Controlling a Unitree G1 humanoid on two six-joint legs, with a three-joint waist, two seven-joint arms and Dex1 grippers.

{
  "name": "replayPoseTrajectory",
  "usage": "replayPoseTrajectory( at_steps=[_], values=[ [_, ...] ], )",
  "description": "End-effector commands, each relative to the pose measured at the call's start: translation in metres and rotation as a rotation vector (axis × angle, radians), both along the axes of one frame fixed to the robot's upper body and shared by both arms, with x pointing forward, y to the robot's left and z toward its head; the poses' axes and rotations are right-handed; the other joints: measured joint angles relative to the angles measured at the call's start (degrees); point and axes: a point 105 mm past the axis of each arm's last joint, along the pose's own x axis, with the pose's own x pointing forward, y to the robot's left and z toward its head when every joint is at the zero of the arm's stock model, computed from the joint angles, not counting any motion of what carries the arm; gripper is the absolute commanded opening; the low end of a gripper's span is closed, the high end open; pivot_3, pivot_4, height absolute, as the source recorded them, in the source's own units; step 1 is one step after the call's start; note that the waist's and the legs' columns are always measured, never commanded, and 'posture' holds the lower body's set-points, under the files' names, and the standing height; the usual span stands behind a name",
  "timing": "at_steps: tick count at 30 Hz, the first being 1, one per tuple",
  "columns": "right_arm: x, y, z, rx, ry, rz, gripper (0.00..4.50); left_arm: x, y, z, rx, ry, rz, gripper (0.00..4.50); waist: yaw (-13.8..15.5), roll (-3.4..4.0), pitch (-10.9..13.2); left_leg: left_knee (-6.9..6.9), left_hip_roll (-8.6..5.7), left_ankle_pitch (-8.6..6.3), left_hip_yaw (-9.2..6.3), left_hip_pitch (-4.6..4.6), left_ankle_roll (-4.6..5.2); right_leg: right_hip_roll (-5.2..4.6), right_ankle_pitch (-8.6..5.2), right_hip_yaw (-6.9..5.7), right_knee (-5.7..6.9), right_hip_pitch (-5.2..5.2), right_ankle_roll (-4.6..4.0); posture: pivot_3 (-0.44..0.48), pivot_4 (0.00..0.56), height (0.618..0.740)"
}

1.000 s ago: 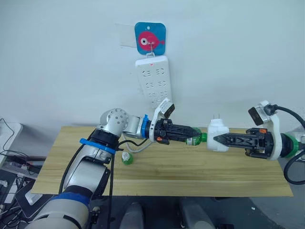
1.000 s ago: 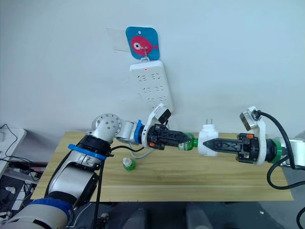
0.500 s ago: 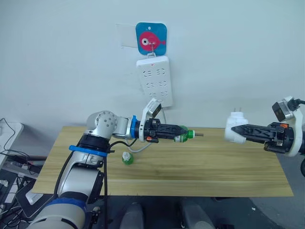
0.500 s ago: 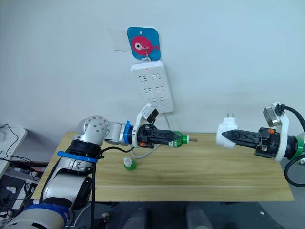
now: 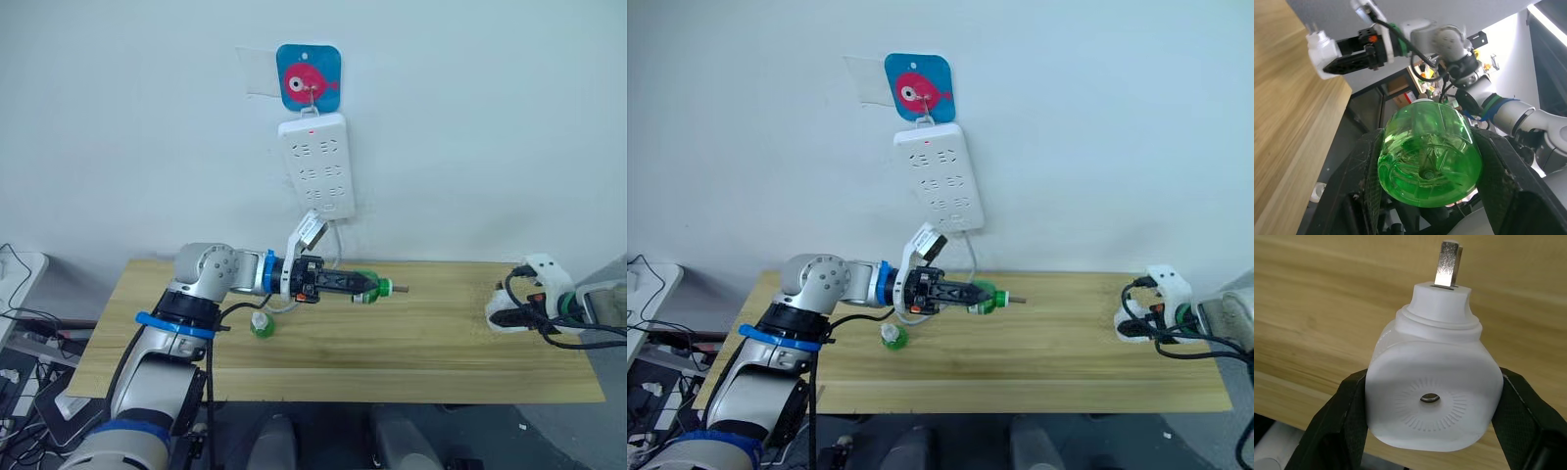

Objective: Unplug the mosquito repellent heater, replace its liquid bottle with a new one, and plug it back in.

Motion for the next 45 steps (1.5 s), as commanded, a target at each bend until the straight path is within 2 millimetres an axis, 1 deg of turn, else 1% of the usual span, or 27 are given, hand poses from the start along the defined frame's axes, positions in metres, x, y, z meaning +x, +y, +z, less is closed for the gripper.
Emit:
replayPoseTrajectory(
  at_steps=[1,6,14,21,23,25,26,28,30,32,34,36,37,38,40,41,42,43,45],
  values=[
    [0.000,-0.008,-0.004,-0.008,0.039,0.016,3.04,-0.005,0.002,0.008,-0.024,-0.043,-0.011,2.24,0.33,0.00,0.33,0.01,-0.02,0.00,0.00,0.00,0.00,-0.01,0.00,0.00,0.02,-0.01,0.00,0.014,0.216,0.740],
    [0.003,-0.012,-0.014,-0.008,0.064,-0.029,3.04,-0.008,0.006,0.005,-0.024,-0.038,-0.003,2.24,0.98,-0.07,0.73,-0.01,-0.01,0.00,-0.01,0.00,0.00,-0.03,0.08,-0.01,0.04,-0.01,-0.14,0.026,0.222,0.740],
    [0.007,-0.023,-0.023,-0.041,0.072,-0.103,3.04,-0.009,0.007,0.004,-0.025,-0.037,0.002,2.24,1.76,-0.11,0.89,0.01,-0.07,0.00,0.00,-0.01,-0.01,-0.12,0.08,-0.04,0.04,0.00,-0.14,0.034,0.223,0.740],
    [0.006,-0.021,-0.025,-0.030,0.079,-0.124,3.04,-0.006,0.006,0.004,-0.023,-0.033,0.009,2.24,1.70,-0.11,0.89,0.00,-0.08,0.00,-0.01,0.00,-0.01,-0.13,0.08,-0.06,0.04,0.00,-0.14,0.022,0.221,0.740],
    [0.006,-0.022,-0.024,-0.025,0.077,-0.131,3.75,-0.006,0.006,0.003,-0.021,-0.032,0.007,2.24,1.68,-0.11,0.89,0.00,-0.09,0.00,-0.01,0.00,-0.01,-0.14,0.08,-0.06,0.04,0.00,-0.14,0.020,0.220,0.740],
    [0.006,-0.022,-0.021,-0.017,0.075,-0.140,4.24,-0.007,0.006,0.003,-0.020,-0.032,0.005,2.24,1.67,-0.11,0.89,0.00,-0.09,0.00,-0.01,0.00,-0.01,-0.14,0.08,-0.06,0.05,0.00,-0.14,0.016,0.218,0.740],
    [0.006,-0.023,-0.018,-0.010,0.068,-0.146,4.47,-0.007,0.006,0.002,-0.020,-0.032,0.002,2.24,1.66,-0.10,0.89,0.00,-0.09,0.00,-0.01,-0.01,-0.01,-0.14,0.08,-0.06,0.04,0.00,-0.14,0.014,0.216,0.740],
    [0.007,-0.022,-0.009,0.019,0.052,-0.174,4.47,-0.008,0.005,0.002,-0.019,-0.033,-0.002,2.24,1.62,-0.10,0.89,0.00,-0.09,0.00,0.00,-0.01,-0.01,-0.14,0.08,-0.05,0.04,0.00,-0.14,0.016,0.216,0.740],
    [0.007,-0.023,0.004,0.045,0.031,-0.190,4.47,-0.008,0.005,0.002,-0.020,-0.034,-0.003,2.24,1.60,-0.10,0.90,0.00,-0.09,0.00,-0.01,-0.01,-0.01,-0.14,0.08,-0.05,0.04,0.00,-0.14,0.016,0.212,0.740],
    [-0.001,-0.027,0.020,0.055,0.021,-0.202,4.47,-0.008,0.006,0.002,-0.021,-0.034,-0.003,2.24,1.64,-0.06,0.90,0.00,-0.10,0.00,-0.01,-0.01,-0.01,-0.14,0.08,-0.06,0.05,0.00,-0.14,0.011,0.208,0.740],
    [-0.008,-0.028,0.030,0.057,0.014,-0.208,4.47,-0.009,0.007,0.002,-0.022,-0.033,-0.004,2.24,1.73,-0.05,0.91,-0.02,-0.10,0.00,-0.03,-0.03,-0.02,-0.15,0.08,-0.08,0.03,0.00,-0.14,0.005,0.203,0.740],
    [-0.011,-0.022,0.051,0.108,-0.030,-0.227,4.47,-0.009,0.008,0.001,-0.021,-0.056,-0.007,2.24,1.74,-0.06,0.91,-0.02,-0.09,0.00,-0.05,-0.06,-0.02,-0.15,0.08,-0.11,-0.01,0.00,-0.13,-0.001,0.197,0.740],
    [-0.013,-0.015,0.063,0.145,-0.058,-0.222,4.47,-0.009,0.007,0.001,-0.021,-0.104,-0.012,2.24,1.77,-0.05,0.91,-0.01,-0.10,0.00,-0.05,-0.07,-0.02,-0.16,0.08,-0.11,-0.01,0.00,-0.13,-0.005,0.193,0.740],
    [-0.015,-0.010,0.071,0.167,-0.076,-0.218,4.47,-0.010,0.006,0.001,-0.022,-0.140,-0.018,2.24,1.63,-0.05,0.91,-0.01,-0.10,0.01,-0.05,-0.07,-0.03,-0.16,0.08,-0.11,0.00,0.00,-0.13,-0.015,0.190,0.740],
    [-0.013,0.015,0.100,0.286,-0.239,-0.131,4.47,-0.011,0.000,0.009,-0.063,-0.239,-0.027,2.24,1.46,-0.05,0.91,-0.02,-0.09,0.02,-0.03,-0.04,-0.05,-0.16,0.08,-0.09,0.02,0.00,-0.13,-0.028,0.189,0.740],
    [-0.014,0.025,0.111,0.322,-0.317,-0.087,4.47,-0.010,-0.003,0.013,-0.085,-0.276,-0.022,2.24,1.45,-0.05,0.91,-0.02,-0.07,0.06,-0.02,-0.03,-0.13,-0.15,0.08,-0.09,0.02,0.00,-0.13,-0.033,0.186,0.740],
    [-0.017,0.033,0.120,0.345,-0.407,-0.063,4.47,-0.008,-0.007,0.018,-0.109,-0.320,-0.005,2.24,1.59,-0.05,0.90,-0.02,-0.06,0.07,-0.05,-0.04,-0.15,-0.15,0.08,-0.10,0.03,-0.01,-0.13,-0.040,0.185,0.740],
    [-0.019,0.039,0.130,0.377,-0.531,-0.068,4.47,-0.005,-0.011,0.021,-0.127,-0.401,0.013,2.24,1.61,-0.05,0.90,-0.06,-0.05,0.07,-0.10,-0.05,-0.15,-0.14,0.07,-0.15,0.03,0.01,-0.13,-0.045,0.184,0.740],
    [-0.027,0.045,0.133,0.418,-0.666,-0.130,4.47,-0.001,-0.019,0.030,-0.175,-0.539,0.059,2.24,1.74,-0.07,0.87,-0.04,-0.05,0.09,-0.12,-0.07,-0.20,-0.14,0.08,-0.17,0.01,0.02,-0.12,-0.061,0.183,0.740]
  ],
)
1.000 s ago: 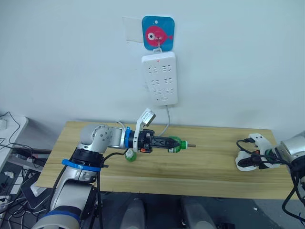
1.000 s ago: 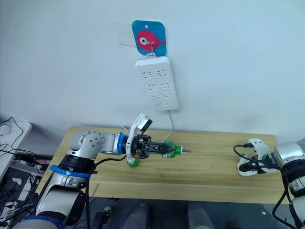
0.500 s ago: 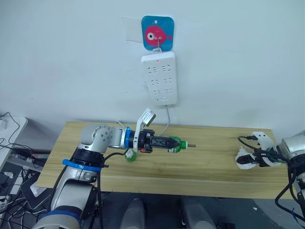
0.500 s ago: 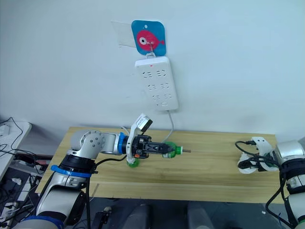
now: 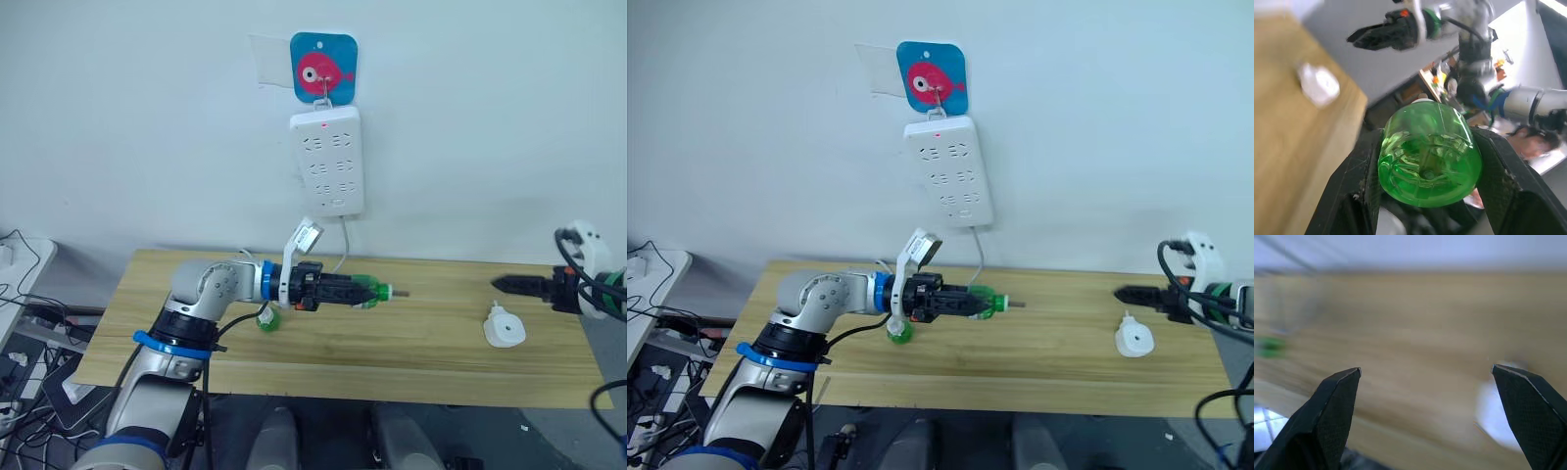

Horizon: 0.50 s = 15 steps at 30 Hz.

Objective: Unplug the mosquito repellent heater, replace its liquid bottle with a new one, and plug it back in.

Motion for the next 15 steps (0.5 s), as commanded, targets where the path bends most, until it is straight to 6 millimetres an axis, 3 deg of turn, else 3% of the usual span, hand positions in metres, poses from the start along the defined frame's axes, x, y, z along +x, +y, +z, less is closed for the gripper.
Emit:
replayPoseTrajectory(
  at_steps=[1,5,10,15],
  values=[
    [-0.015,0.002,0.022,0.050,-0.254,-0.142,4.47,0.005,-0.010,0.025,-0.108,-0.269,0.062,2.24,0.10,-0.01,-0.01,-0.01,0.00,0.04,-0.01,-0.01,-0.07,-0.01,0.00,0.00,-0.03,0.01,0.00,-0.064,0.182,0.740],
    [-0.025,0.032,0.024,0.314,-0.407,-0.192,4.47,0.011,-0.020,0.043,-0.197,-0.463,0.159,2.24,-0.02,0.04,-0.04,-0.02,-0.06,0.16,0.03,-0.09,-0.32,-0.10,0.03,0.03,-0.04,-0.04,0.02,-0.084,0.180,0.740],
    [-0.044,0.090,0.023,0.555,-0.468,-0.150,4.47,0.024,-0.030,0.046,-0.215,-0.590,0.277,2.24,-0.60,0.17,-0.13,-0.09,-0.04,0.07,0.06,-0.03,-0.16,-0.08,0.03,0.05,0.03,-0.07,0.02,-0.102,0.175,0.740],
    [-0.043,0.118,0.038,0.769,-0.493,-0.199,4.47,0.025,-0.035,0.044,-0.222,-0.618,0.287,2.24,-1.53,0.25,-0.15,-0.05,-0.09,0.04,0.13,-0.04,-0.09,-0.11,0.03,0.12,0.14,-0.12,0.01,-0.108,0.177,0.740]
  ],
)
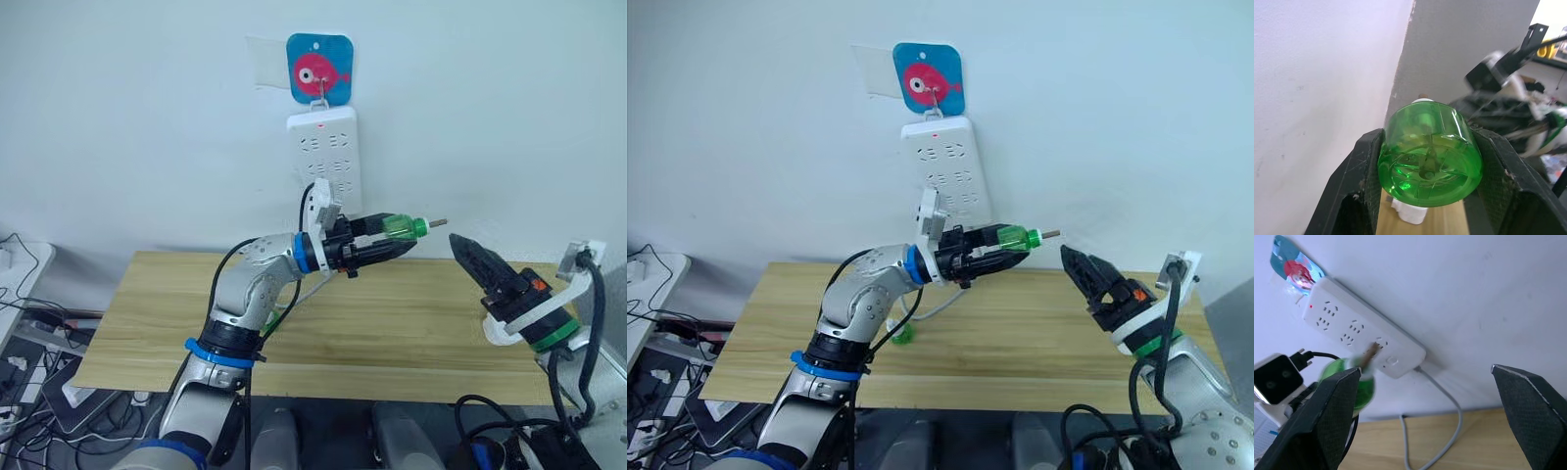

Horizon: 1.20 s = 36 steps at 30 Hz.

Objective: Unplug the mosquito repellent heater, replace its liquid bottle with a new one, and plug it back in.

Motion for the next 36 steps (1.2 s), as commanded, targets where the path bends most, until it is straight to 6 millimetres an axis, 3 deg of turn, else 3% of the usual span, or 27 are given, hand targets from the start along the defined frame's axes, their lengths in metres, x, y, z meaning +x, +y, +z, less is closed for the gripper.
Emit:
replayPoseTrajectory(
  at_steps=[1,8,14,27,30,36],
  values=[
    [-0.006,0.032,0.005,0.268,-0.011,0.044,4.47,-0.004,-0.004,0.007,-0.025,-0.051,-0.003,2.24,-0.51,0.00,0.00,-0.01,0.00,0.00,-0.01,0.00,0.00,0.01,0.00,0.00,0.01,0.00,0.00,-0.108,0.177,0.740],
    [-0.010,0.046,0.016,0.436,0.098,0.126,4.47,-0.012,-0.009,0.011,-0.052,-0.077,-0.015,2.24,-1.42,-0.03,-0.02,-0.11,0.04,-0.01,-0.06,-0.14,0.03,0.06,-0.03,-0.04,-0.17,-0.04,0.00,-0.101,0.181,0.740],
    [-0.007,0.043,0.017,0.488,0.166,0.114,4.47,-0.012,-0.008,0.017,-0.066,-0.096,-0.005,2.24,-1.73,-0.03,-0.02,-0.01,0.05,-0.01,-0.10,-0.11,0.03,0.11,-0.13,-0.05,-0.14,0.00,0.19,-0.093,0.183,0.740],
    [0.005,0.056,0.022,0.427,0.154,0.130,4.47,-0.023,-0.012,0.010,-0.038,-0.114,-0.022,2.24,-1.14,-0.04,-0.01,-0.06,0.11,-0.01,-0.14,-0.11,0.03,0.18,-0.12,-0.06,-0.22,-0.01,0.15,-0.086,0.192,0.740],
    [0.005,0.058,0.022,0.410,0.155,0.137,3.91,-0.022,-0.012,0.009,-0.037,-0.116,-0.015,2.24,-1.02,-0.04,-0.01,-0.05,0.10,-0.01,-0.14,-0.12,0.03,0.18,-0.12,-0.05,-0.22,-0.01,0.15,-0.086,0.193,0.740],
    [0.006,0.058,0.021,0.395,0.152,0.137,1.82,-0.024,-0.012,0.007,-0.033,-0.117,-0.023,2.24,-1.01,-0.04,-0.01,-0.05,0.10,-0.01,-0.14,-0.12,0.03,0.18,-0.12,-0.06,-0.22,-0.01,0.15,-0.088,0.193,0.740]
  ],
)
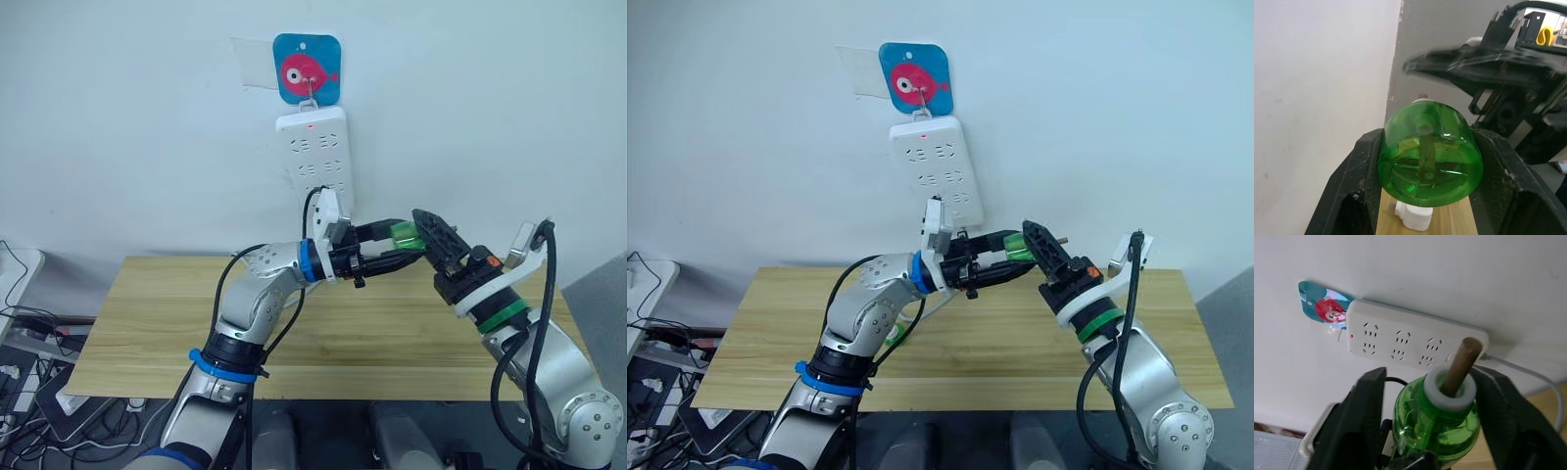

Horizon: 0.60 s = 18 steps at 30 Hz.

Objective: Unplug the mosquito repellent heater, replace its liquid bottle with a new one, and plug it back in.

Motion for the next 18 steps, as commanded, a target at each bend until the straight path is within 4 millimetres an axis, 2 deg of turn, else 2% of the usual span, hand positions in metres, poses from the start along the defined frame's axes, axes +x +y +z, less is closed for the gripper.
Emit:
replayPoseTrajectory(
  at_steps=[1,3,7,9,14,18],
  values=[
    [-0.005,0.004,0.009,0.011,-0.046,0.020,1.45,-0.007,-0.003,0.008,-0.022,-0.046,-0.018,2.24,0.00,0.00,0.00,0.00,0.00,0.00,0.00,0.00,0.00,0.00,0.00,0.00,0.00,0.00,0.00,-0.088,0.193,0.740],
    [-0.004,0.003,0.008,0.004,-0.044,0.019,0.85,-0.007,-0.003,0.008,-0.021,-0.047,-0.018,2.24,0.00,-0.01,0.01,0.00,0.00,0.00,0.00,0.00,0.00,0.00,0.00,0.01,0.00,0.00,0.00,-0.090,0.197,0.740],
    [-0.004,0.003,0.007,0.000,-0.042,0.017,0.85,-0.006,-0.003,0.007,-0.015,-0.050,-0.018,2.24,0.01,-0.01,0.01,0.00,0.00,0.00,0.00,-0.01,0.00,0.00,0.00,0.00,-0.01,0.00,0.00,-0.092,0.199,0.740],
    [-0.003,0.003,0.007,0.000,-0.044,0.016,0.85,-0.007,-0.004,0.004,0.004,-0.055,-0.025,2.99,0.00,-0.01,0.01,0.00,0.00,0.00,0.00,-0.01,0.00,0.00,0.00,0.00,-0.01,0.00,0.00,-0.091,0.199,0.740],
    [0.000,-0.007,0.001,-0.026,-0.034,-0.028,0.85,-0.001,0.000,-0.003,0.082,-0.087,-0.024,4.49,0.03,-0.01,0.01,0.00,0.00,0.00,0.00,-0.01,0.00,0.00,0.00,0.00,-0.01,0.00,0.00,-0.083,0.200,0.740],
    [0.008,-0.027,-0.014,-0.129,-0.013,-0.117,0.85,0.008,0.006,-0.004,0.142,-0.115,-0.009,4.50,0.11,-0.02,0.01,0.00,-0.01,0.00,0.00,0.00,0.00,0.00,-0.01,0.00,-0.03,0.01,0.02,-0.073,0.199,0.740]
  ],
)
